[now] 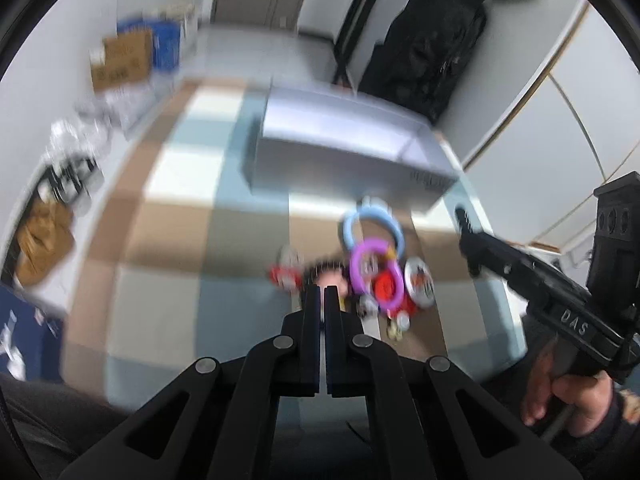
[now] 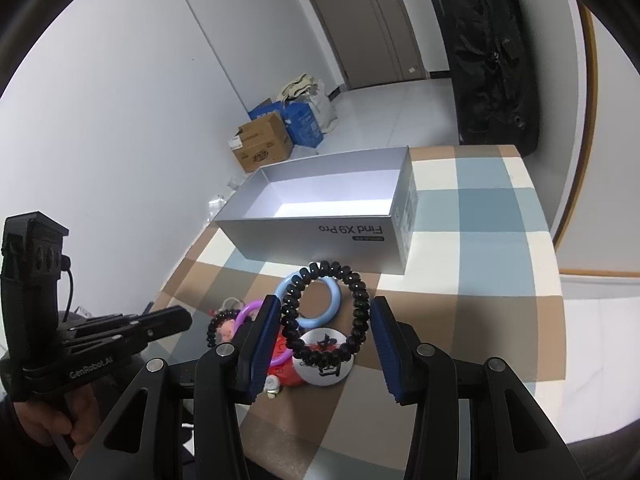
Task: Organize jewelry
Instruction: 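Grasp the second black beaded bracelet with the left gripper while the right holds its bracelet, then lift both bracelets and carry them with both grippers into the silver box, then open both grippers to drop the bracelets inside the box, then move the left gripper to the clear pacifier and close on it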
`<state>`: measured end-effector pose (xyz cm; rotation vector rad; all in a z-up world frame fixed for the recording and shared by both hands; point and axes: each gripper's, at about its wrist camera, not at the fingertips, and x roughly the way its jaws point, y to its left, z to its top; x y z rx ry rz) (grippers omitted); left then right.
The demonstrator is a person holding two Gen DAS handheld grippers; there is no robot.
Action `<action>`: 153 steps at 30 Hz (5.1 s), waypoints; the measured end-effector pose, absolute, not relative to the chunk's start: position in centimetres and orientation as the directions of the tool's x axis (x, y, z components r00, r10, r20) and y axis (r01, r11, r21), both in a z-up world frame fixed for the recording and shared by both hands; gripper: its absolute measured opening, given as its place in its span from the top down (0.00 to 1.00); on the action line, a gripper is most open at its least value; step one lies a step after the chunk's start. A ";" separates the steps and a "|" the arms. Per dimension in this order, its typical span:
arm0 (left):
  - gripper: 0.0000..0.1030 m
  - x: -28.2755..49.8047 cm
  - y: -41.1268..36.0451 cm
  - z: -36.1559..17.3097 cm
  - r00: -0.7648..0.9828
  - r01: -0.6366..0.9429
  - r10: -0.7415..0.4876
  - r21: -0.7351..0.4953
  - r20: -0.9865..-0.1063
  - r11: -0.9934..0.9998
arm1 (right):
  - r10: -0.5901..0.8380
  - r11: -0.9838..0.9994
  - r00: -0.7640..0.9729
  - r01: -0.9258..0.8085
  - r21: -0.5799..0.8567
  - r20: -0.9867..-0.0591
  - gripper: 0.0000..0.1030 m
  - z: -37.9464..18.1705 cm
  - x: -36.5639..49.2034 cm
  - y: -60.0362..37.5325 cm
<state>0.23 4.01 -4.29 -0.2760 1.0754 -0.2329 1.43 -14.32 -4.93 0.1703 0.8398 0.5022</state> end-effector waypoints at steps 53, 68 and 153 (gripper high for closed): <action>0.95 4.4 5.1 -0.3 0.462 0.107 -0.495 -0.508 -0.736 0.855 | 0.555 0.832 0.549 -0.356 0.426 -0.625 0.56 -2.5 4.7 -14.5; 0.95 5.2 1.4 -0.3 0.363 0.379 -0.381 -0.239 -0.850 0.894 | 0.566 0.824 0.550 -0.396 0.404 -0.615 0.56 -0.8 7.1 -13.7; 0.25 4.8 7.9 -5.6 0.438 0.158 -0.299 -0.255 -0.848 0.954 | 0.481 0.872 0.603 -0.405 0.276 -0.637 0.00 -1.7 4.3 -12.6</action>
